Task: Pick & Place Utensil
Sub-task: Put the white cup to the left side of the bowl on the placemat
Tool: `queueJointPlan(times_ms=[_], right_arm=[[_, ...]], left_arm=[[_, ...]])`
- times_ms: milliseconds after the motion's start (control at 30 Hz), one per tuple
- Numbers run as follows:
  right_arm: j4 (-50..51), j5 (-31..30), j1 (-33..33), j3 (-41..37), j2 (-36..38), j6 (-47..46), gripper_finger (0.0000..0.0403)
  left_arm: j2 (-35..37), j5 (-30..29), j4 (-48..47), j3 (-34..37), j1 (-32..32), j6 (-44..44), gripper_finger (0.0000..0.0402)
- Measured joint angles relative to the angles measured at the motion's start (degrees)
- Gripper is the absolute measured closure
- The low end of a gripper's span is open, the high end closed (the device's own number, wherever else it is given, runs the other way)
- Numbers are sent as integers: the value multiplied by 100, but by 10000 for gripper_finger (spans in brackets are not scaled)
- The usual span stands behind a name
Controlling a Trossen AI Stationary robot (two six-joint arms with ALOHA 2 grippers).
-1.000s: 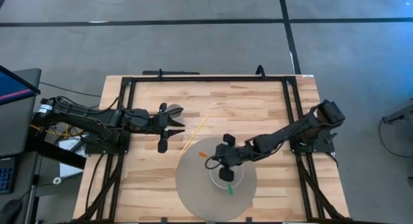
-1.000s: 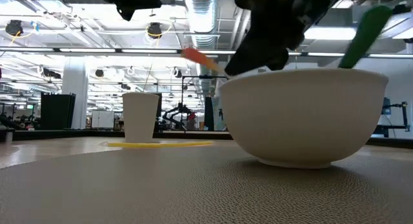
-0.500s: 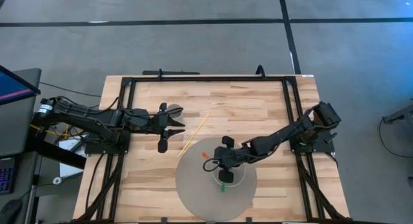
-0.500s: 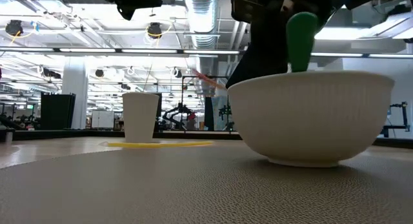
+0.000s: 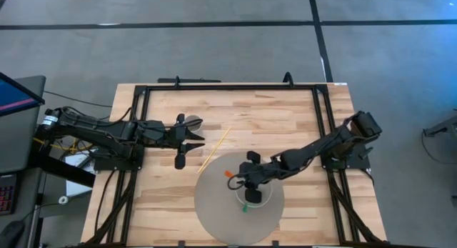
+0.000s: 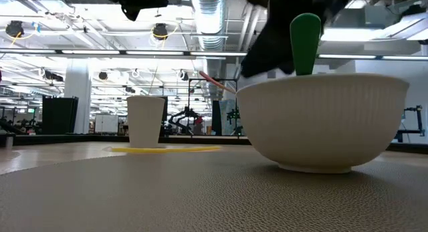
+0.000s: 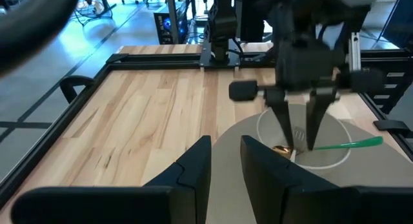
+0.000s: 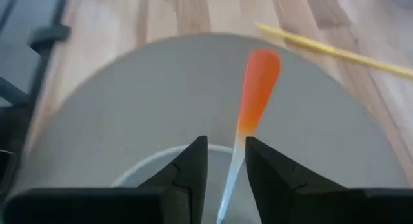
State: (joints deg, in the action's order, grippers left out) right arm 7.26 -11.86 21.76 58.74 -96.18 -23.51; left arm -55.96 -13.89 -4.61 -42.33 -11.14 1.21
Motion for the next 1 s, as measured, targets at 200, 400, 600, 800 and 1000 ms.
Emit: queueJointPlan(times_ms=[200, 400, 600, 800, 1000], right_arm=[[366, -7, 0, 0, 723, 7, 304], [704, -270, -48, 0, 1415, 498, 304], [911, -707, -102, 0, 1980, 1168, 304], [1432, -851, -213, 0, 2731, 1582, 304], [1548, -1202, -502, -436, 3480, 1710, 304]], left_arm=[[0, 0, 16, 0, 0, 0, 316], [0, 0, 16, 0, 0, 2, 316], [0, -3, 16, 0, 0, 0, 316], [0, -674, 29, 0, -4, 0, 316], [0, -1337, -430, -4, 128, -19, 316]])
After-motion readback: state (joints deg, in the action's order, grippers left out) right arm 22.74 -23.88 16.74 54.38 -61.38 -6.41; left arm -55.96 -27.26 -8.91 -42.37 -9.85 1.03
